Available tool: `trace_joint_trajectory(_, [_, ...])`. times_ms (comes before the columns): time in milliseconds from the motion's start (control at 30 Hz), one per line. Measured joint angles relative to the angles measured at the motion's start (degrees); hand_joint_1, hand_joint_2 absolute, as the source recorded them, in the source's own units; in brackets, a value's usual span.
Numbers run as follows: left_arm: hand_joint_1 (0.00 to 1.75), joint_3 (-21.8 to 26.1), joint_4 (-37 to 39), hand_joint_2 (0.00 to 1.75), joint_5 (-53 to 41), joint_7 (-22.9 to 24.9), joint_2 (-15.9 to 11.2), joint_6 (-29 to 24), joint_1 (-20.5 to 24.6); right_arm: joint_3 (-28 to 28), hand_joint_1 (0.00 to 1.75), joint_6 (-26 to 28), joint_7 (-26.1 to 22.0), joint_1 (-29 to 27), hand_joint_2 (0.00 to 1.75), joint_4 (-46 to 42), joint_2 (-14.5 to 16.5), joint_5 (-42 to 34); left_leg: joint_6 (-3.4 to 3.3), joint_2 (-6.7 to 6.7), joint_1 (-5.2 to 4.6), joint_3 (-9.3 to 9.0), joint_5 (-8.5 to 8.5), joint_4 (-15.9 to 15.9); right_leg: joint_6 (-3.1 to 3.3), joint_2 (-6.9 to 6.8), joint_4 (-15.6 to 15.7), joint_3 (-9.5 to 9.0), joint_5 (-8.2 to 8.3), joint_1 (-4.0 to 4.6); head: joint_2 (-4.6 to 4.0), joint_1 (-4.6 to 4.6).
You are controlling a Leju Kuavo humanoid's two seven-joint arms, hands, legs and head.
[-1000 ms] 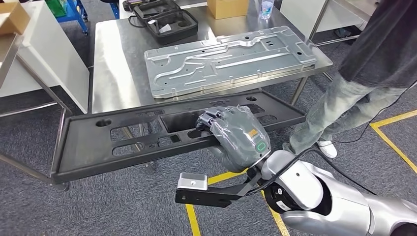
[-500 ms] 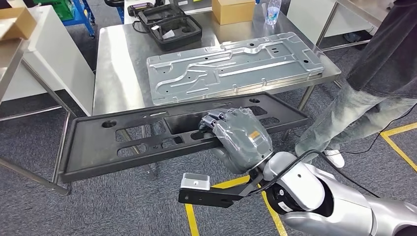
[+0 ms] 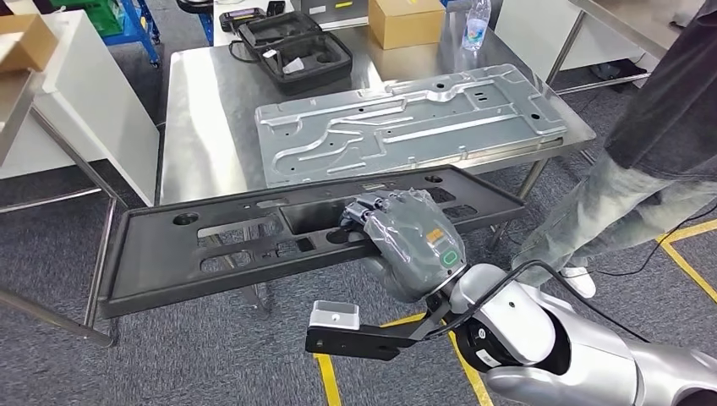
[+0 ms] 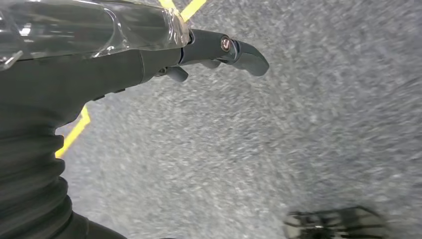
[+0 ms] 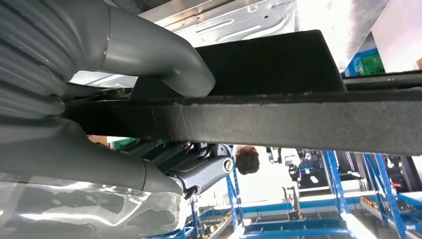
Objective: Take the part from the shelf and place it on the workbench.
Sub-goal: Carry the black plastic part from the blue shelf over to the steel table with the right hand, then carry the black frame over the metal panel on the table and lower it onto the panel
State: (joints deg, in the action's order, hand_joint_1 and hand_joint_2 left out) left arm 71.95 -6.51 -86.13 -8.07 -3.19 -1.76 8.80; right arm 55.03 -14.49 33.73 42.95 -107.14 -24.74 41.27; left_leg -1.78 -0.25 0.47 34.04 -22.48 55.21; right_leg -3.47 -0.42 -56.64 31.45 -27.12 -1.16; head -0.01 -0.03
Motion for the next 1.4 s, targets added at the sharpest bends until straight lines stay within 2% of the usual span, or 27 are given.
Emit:
trace_joint_trajectory(67, [0.00,-0.94,0.00,1.75,0.00,1.24,-0.42,0.51,0.00,-0.34,1.75,0.00,0.00,-0.19,1.75,0.00,-0.08,0.03,-0.81,-0.06,0.13,-0.79,-0.24,-0.34,-0.21,0.04,-5.21,2.40,-2.30,-0.07,0.00,0.08])
trace_joint_trajectory(133, [0.00,-1.90,0.00,1.75,-0.01,2.37,-0.66,0.74,0.01,-0.51,1.75,0.00,0.00,-0.54,1.75,0.01,-0.14,0.04,-1.39,-0.09,-0.02,-1.35,-0.76,-0.36,-0.26,0.05,-12.95,6.87,-4.85,-0.02,0.01,0.14])
trace_joint_trajectory(167, [0.00,-2.37,0.00,1.75,-0.01,2.82,-0.72,0.78,-0.05,-0.52,1.75,0.00,0.00,-0.77,1.75,0.03,-0.18,0.03,-1.48,-0.16,-0.10,-1.68,-1.03,-0.36,-0.28,0.05,-15.48,8.69,-5.11,-0.01,0.01,0.15])
trace_joint_trajectory(200, [0.00,-2.83,0.00,1.75,-0.01,3.09,-0.75,0.80,-0.12,-0.52,1.75,0.00,0.00,-0.93,1.75,0.05,-0.22,0.02,-1.49,-0.27,-0.14,-2.06,-1.37,-0.34,-0.26,0.05,-15.58,9.36,-4.14,-0.01,0.01,0.18])
trace_joint_trajectory(233, [0.00,-3.23,0.00,1.75,-0.01,3.29,-0.77,0.82,-0.17,-0.55,1.75,0.00,0.00,-1.04,1.75,0.08,-0.25,0.02,-1.41,-0.42,-0.16,-2.52,-1.71,-0.33,-0.19,0.05,-13.77,9.07,-2.30,-0.01,0.01,0.20])
trace_joint_trajectory(300, [0.00,-3.90,0.00,1.75,-0.01,3.77,-0.79,0.96,-0.18,-0.65,1.75,0.00,-0.04,-1.07,1.75,0.08,-0.33,0.03,-1.02,-0.72,-0.25,-3.51,-2.54,-0.29,0.11,0.08,-6.04,6.19,2.37,0.05,0.01,0.26])
trace_joint_trajectory(367, [0.00,-4.54,0.00,1.75,-0.01,4.63,-0.85,1.41,-0.12,-0.72,1.75,0.00,-0.17,-1.01,1.75,0.08,-0.38,0.01,-0.46,-0.87,-0.46,-4.01,-3.27,-0.21,0.60,0.12,-0.64,3.90,4.25,0.22,0.01,0.25])
trace_joint_trajectory(467, [0.00,-5.79,0.00,1.75,-0.01,5.73,-1.15,2.06,-0.17,-0.78,1.75,0.00,-0.43,-0.90,1.75,0.10,-0.41,-0.01,0.37,-0.85,-0.41,-4.16,-3.88,-0.38,1.50,0.12,0.34,3.39,3.72,0.41,0.01,0.22])
trace_joint_trajectory(533, [0.00,-6.99,0.00,1.75,-0.01,6.14,-1.36,2.43,-0.19,-0.88,1.75,0.01,-0.62,-0.75,1.75,0.11,-0.40,-0.01,0.99,-0.70,-0.20,-3.24,-5.22,1.88,2.15,0.08,0.52,3.03,3.45,0.26,0.00,0.10])
trace_joint_trajectory(567, [0.00,-7.61,0.00,1.75,-0.01,6.31,-1.45,2.65,-0.19,-0.93,1.75,0.01,-0.69,-0.69,1.75,0.11,-0.34,-0.01,1.28,-0.63,-0.10,-1.73,-6.50,4.86,2.43,0.06,0.57,2.81,3.29,0.15,0.00,0.02])
trace_joint_trajectory(633, [0.00,-8.77,0.00,1.75,-0.01,6.74,-1.51,3.15,-0.25,-0.92,1.75,0.02,-0.78,-0.65,1.75,0.20,-0.22,-0.02,1.75,-0.56,0.02,2.89,-9.04,13.00,2.76,0.06,0.56,2.45,2.83,0.16,0.00,-0.11])
trace_joint_trajectory(667, [0.00,-9.42,0.00,1.75,-0.01,6.93,-1.53,3.44,-0.36,-0.87,1.75,0.03,-0.83,-0.66,1.75,0.32,-0.18,-0.03,1.91,-0.55,0.08,4.96,-9.34,15.91,2.79,0.07,0.55,2.20,2.57,0.17,0.00,-0.12])
trace_joint_trajectory(700, [0.00,-10.12,0.00,1.75,-0.01,7.12,-1.53,3.72,-0.49,-0.83,1.75,0.04,-0.88,-0.66,1.75,0.46,-0.14,-0.04,2.03,-0.53,0.13,6.18,-8.61,16.92,2.77,0.09,0.55,1.85,2.27,0.18,0.00,-0.13])
trace_joint_trajectory(733, [0.00,-10.87,0.00,1.75,-0.01,7.29,-1.54,3.94,-0.60,-0.80,1.75,0.05,-0.93,-0.65,1.75,0.60,-0.09,-0.05,2.06,-0.49,0.18,6.24,-6.78,15.51,2.70,0.11,0.55,1.35,1.93,0.18,0.01,-0.14])
trace_joint_trajectory(800, [0.00,-11.99,-0.01,1.75,-0.01,7.48,-1.55,4.22,-0.70,-0.79,1.75,0.09,-1.05,-0.61,1.75,0.77,-0.01,-0.08,1.79,-0.27,0.19,3.76,-1.80,7.83,2.42,0.11,0.59,0.17,1.13,0.16,0.01,-0.14])
trace_joint_trajectory(867, [0.00,-12.59,-0.01,1.75,-0.01,7.57,-1.57,4.48,-0.70,-0.79,1.75,0.10,-1.19,-0.56,1.75,0.86,0.05,-0.19,1.13,-0.01,-0.21,1.19,0.60,1.64,1.95,0.11,0.65,-0.52,0.48,0.30,0.00,-0.17])
trace_joint_trajectory(933, [0.00,-13.03,-0.01,1.75,-0.01,7.63,-1.59,4.69,-0.76,-0.80,1.75,0.04,-1.23,-0.51,1.75,0.91,0.05,-0.40,0.38,0.03,-0.66,0.51,0.22,0.42,1.37,0.12,0.85,-0.70,0.13,0.36,0.00,-0.19])
trace_joint_trajectory(1033, [0.00,-13.47,-0.02,1.75,0.02,7.66,-1.60,4.89,-0.84,-0.96,1.75,-0.60,-0.81,-0.23,1.75,0.99,0.01,-0.63,-0.73,-0.10,-0.31,-0.64,0.03,-0.45,0.53,0.14,-0.30,-0.76,-0.98,0.35,0.01,-0.13])
trace_joint_trajectory(1100, [0.00,-13.57,-0.02,1.75,0.03,7.67,-1.61,4.95,-0.79,-1.06,1.75,-1.32,-0.45,0.02,1.75,1.11,-0.08,-0.78,-1.40,-0.11,-0.14,-1.68,-0.32,-0.87,0.33,0.20,-6.56,2.24,-3.53,0.34,0.01,-0.01])
trace_joint_trajectory(1167, [0.00,-13.63,-0.02,1.75,0.04,7.68,-1.62,4.95,-0.77,-1.02,1.75,-1.97,-0.18,0.07,1.75,1.31,-0.16,-0.98,-1.73,-0.12,-0.18,-2.42,-0.97,-0.87,0.17,0.21,-14.55,7.32,-5.78,0.35,0.01,0.10])
trace_joint_trajectory(1200, [0.00,-13.65,-0.02,1.75,0.04,7.68,-1.62,4.94,-0.79,-1.00,1.75,-2.30,0.00,0.06,1.75,1.44,-0.21,-1.09,-1.74,-0.18,-0.19,-2.82,-1.35,-0.87,0.11,0.21,-16.38,9.04,-5.49,0.34,0.00,0.11])
trace_joint_trajectory(1233, [0.00,-13.66,-0.02,1.75,0.05,7.68,-1.62,4.94,-0.82,-1.00,1.75,-2.59,0.19,0.07,1.75,1.57,-0.26,-1.13,-1.66,-0.27,-0.18,-3.28,-1.73,-0.86,0.11,0.21,-15.58,9.42,-3.93,0.33,0.00,0.14])
trace_joint_trajectory(1267, [0.00,-13.66,-0.02,1.75,0.08,7.67,-1.62,4.92,-0.84,-1.01,1.75,-2.96,0.45,0.13,1.75,1.70,-0.33,-1.25,-1.53,-0.39,-0.17,-3.85,-2.15,-0.85,0.15,0.20,-12.56,8.66,-1.40,0.32,0.00,0.16])
trace_joint_trajectory(1300, [0.00,-13.66,-0.02,1.75,0.10,7.66,-1.62,4.88,-0.85,-1.01,1.75,-3.39,0.71,0.22,1.75,1.85,-0.40,-1.52,-1.32,-0.50,-0.16,-4.43,-2.62,-0.84,0.24,0.20,-8.08,7.04,1.45,0.31,-0.01,0.18])
trace_joint_trajectory(1333, [0.00,-13.66,-0.02,1.75,0.12,7.64,-1.62,4.81,-0.82,-1.01,1.75,-3.84,0.91,0.34,1.75,2.00,-0.46,-1.87,-1.03,-0.59,-0.27,-4.83,-3.14,-0.80,0.37,0.21,-3.98,5.31,3.36,0.35,-0.01,0.19])
trace_joint_trajectory(1367, [0.00,-13.65,-0.02,1.75,0.14,7.60,-1.65,4.72,-0.77,-1.00,1.75,-4.28,1.07,0.44,1.75,2.16,-0.52,-2.30,-0.74,-0.64,-0.38,-5.07,-3.61,-0.78,0.57,0.24,-1.01,4.04,4.47,0.40,-0.01,0.17])
trace_joint_trajectory(1400, [0.00,-13.64,-0.02,1.75,0.14,7.58,-1.68,4.64,-0.70,-0.99,1.75,-4.61,1.17,0.52,1.75,2.32,-0.56,-2.65,-0.45,-0.67,-0.49,-5.17,-3.99,-0.83,0.84,0.27,0.55,3.34,4.68,0.49,0.00,0.14])
